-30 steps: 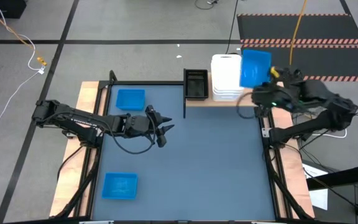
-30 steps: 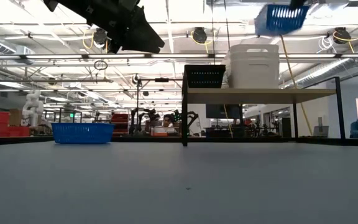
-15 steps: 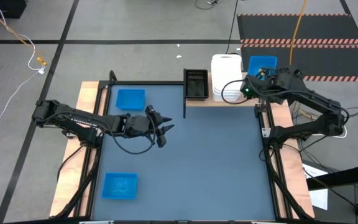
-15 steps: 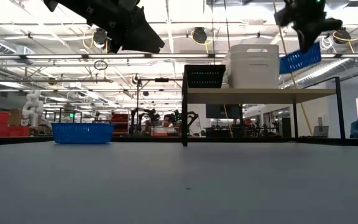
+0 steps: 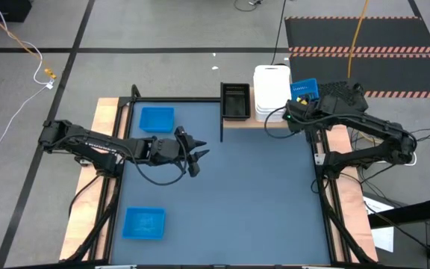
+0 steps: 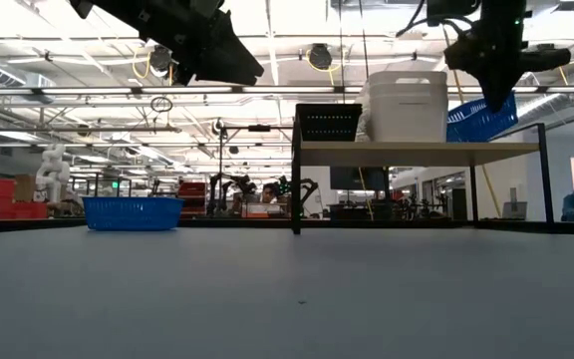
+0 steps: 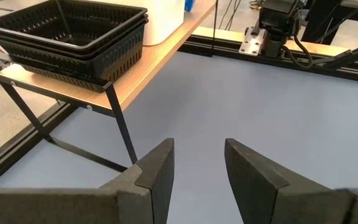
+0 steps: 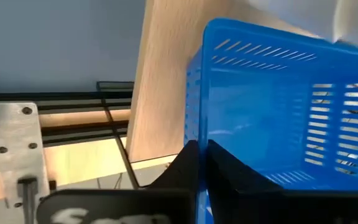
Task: Stack baskets on shelf by color
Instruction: Put the middle right blue bin into the shelf
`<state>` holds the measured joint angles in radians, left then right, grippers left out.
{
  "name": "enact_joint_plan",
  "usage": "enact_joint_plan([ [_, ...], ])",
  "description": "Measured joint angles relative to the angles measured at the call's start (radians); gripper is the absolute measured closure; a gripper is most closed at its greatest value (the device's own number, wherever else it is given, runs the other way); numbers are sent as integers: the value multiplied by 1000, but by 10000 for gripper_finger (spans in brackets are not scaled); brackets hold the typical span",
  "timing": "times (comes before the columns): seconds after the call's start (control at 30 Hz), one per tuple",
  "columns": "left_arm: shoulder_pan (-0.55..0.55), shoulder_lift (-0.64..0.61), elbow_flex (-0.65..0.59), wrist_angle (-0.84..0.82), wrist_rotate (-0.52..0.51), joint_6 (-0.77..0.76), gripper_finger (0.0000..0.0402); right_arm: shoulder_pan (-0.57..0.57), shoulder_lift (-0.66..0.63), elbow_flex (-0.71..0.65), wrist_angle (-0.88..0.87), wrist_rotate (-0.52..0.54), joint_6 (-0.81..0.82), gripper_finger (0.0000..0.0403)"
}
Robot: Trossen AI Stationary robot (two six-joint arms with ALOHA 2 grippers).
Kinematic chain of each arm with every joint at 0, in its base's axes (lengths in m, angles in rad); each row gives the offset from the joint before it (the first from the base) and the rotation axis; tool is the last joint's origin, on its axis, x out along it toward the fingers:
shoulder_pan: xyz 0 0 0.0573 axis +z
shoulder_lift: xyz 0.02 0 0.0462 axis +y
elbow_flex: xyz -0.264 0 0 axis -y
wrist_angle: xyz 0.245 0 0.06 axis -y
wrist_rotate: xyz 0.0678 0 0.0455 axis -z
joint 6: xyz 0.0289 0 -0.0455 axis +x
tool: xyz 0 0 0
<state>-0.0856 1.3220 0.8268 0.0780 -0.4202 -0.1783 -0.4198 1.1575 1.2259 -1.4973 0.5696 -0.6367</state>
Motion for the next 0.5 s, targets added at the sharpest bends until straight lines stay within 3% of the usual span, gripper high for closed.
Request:
enact_joint_plan([
  [0.3, 0, 0, 0, -1, 0, 0, 256, 0, -7, 0, 23, -45, -2, 394],
  [0.5, 0, 0, 0, -1, 0, -1, 256, 0, -40, -2, 25, -66, -3, 350],
])
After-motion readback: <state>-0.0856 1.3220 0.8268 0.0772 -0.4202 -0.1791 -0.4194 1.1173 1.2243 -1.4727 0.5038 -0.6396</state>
